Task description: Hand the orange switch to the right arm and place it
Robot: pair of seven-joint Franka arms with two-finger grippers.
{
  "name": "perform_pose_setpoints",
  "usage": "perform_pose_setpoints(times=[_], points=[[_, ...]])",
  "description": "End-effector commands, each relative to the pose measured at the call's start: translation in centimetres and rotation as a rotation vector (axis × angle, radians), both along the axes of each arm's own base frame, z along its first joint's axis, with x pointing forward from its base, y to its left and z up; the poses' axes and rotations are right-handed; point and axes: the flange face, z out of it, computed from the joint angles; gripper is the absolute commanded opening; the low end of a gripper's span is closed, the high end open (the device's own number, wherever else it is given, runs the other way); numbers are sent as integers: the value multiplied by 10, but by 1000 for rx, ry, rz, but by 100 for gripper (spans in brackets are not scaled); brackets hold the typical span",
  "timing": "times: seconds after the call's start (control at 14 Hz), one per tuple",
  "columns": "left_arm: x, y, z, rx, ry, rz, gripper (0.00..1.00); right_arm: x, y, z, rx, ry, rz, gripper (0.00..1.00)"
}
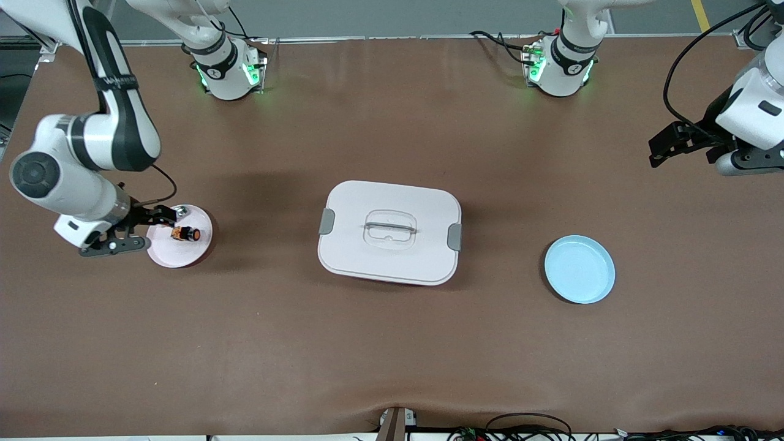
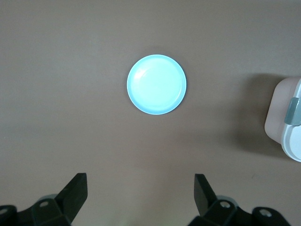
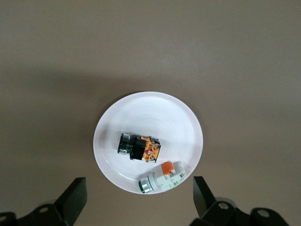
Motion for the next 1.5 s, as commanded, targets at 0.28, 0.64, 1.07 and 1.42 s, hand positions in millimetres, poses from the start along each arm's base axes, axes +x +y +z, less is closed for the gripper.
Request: perform_pose_setpoints(times=[0.28, 0.64, 1.07, 1.42], points=[[-7, 1, 3, -18, 5, -20, 100, 7, 15, 122, 30, -25, -129, 100], [-7, 0, 2, -16, 6, -23, 100, 9, 30, 203, 36, -86, -181, 100], [-6, -2, 2, -16, 6, -25, 100, -23, 30, 256, 82, -154, -191, 100], [-6, -2, 0, -16, 9, -25, 100, -51, 27, 288, 84, -184, -183, 100]])
